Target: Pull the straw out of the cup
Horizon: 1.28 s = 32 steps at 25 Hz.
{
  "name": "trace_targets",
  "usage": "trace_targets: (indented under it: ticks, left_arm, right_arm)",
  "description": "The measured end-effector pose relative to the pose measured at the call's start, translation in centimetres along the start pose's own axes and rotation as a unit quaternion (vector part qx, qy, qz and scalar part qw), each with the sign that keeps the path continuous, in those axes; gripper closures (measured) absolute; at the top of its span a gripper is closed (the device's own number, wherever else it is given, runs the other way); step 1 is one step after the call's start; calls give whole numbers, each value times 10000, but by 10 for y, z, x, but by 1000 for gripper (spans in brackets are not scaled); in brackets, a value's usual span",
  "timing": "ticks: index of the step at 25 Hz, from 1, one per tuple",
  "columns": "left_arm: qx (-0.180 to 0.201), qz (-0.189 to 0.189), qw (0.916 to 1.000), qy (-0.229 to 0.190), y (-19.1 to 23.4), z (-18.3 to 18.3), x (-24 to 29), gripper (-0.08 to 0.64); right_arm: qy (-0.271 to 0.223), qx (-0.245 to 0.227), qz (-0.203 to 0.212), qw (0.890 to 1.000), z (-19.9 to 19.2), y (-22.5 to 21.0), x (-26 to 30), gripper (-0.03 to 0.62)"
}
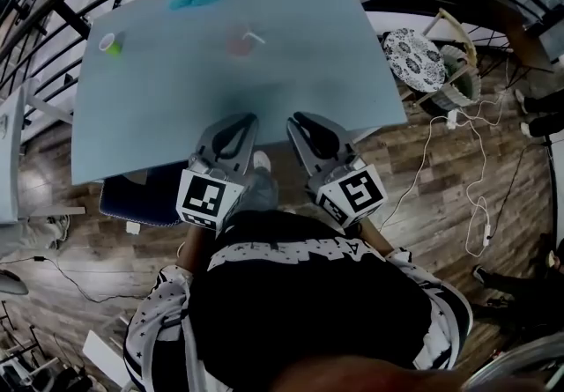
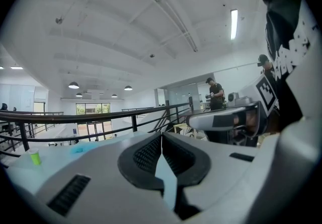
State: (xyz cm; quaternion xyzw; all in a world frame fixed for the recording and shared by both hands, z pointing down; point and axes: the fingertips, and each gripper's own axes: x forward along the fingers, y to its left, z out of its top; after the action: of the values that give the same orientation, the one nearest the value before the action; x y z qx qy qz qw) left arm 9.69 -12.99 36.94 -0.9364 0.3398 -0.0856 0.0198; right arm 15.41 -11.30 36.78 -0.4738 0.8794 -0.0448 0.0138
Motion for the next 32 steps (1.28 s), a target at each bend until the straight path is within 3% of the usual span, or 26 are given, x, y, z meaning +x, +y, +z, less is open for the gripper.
trace_targets:
  ticks: [18,32]
  left_arm:
    - [-94,640,9977,224,37,-13,-4,546]
    - [-105,724,9969,298,49,-14,12,546]
  right_arm:
    - [47,121,616,9980,-6,-1,44,561]
    - [121,134,677,9975,-8,-22,61,560]
